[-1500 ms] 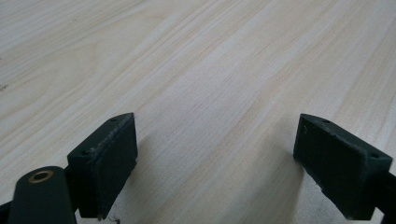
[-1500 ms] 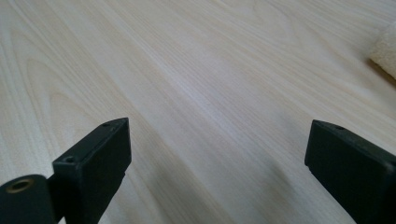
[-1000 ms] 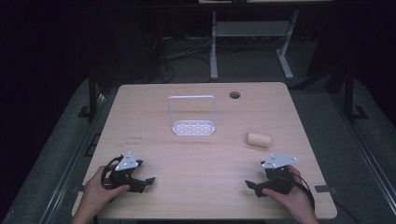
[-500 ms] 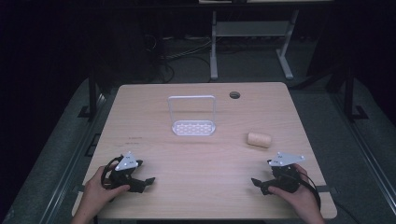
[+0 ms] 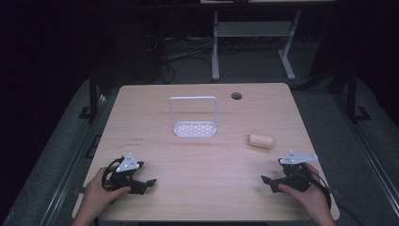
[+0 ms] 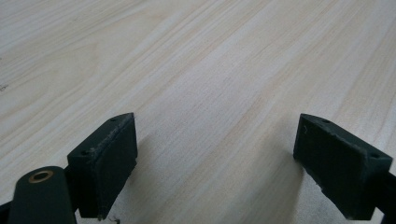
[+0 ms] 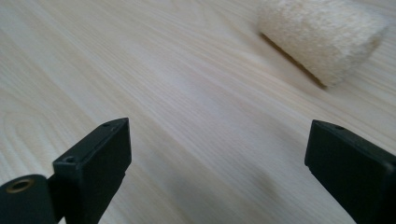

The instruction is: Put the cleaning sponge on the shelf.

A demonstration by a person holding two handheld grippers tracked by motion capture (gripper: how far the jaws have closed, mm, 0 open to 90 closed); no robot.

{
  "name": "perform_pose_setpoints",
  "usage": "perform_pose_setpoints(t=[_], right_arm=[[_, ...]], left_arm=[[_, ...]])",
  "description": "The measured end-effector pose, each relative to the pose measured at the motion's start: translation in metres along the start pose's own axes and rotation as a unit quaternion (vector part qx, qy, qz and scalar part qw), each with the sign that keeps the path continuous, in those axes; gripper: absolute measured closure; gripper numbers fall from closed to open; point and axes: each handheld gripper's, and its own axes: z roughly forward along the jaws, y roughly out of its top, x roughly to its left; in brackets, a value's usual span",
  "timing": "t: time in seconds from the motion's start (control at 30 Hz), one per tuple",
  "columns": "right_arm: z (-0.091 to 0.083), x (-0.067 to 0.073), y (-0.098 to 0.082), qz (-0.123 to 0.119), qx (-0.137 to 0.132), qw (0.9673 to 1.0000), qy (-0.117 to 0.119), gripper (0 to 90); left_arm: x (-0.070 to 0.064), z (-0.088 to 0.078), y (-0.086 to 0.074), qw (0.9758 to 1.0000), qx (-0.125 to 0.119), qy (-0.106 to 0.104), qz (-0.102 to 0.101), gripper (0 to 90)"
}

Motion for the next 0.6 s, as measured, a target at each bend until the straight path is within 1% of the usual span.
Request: perform_pose_setpoints(t=[0.17,0.33,0.4,0.6], right_arm=[[-0.003,-0.006,0.000,0.001,-0.001,1.0000,-0.007,6.9],[-0.005,-0.015,-0.001,0.008,-0.002,0.9999,-0.011,6.9],[-0.006,-0.016,-0.001,0.010,-0.002,0.9999,-0.012,6.9],[-0.009,-0.023,0.001,0.013,-0.009,0.9997,-0.018,6.9]], left_arm=[[0.000,0.000,0.000,1.0000,0.000,0.000,0.000,13.1],[0.000,0.000,0.000,1.0000,0.000,0.000,0.000,13.1],[0.000,0.000,0.000,1.0000,0.000,0.000,0.000,13.1],[0.000,0.000,0.000,1.0000,0.000,0.000,0.000,13.1]])
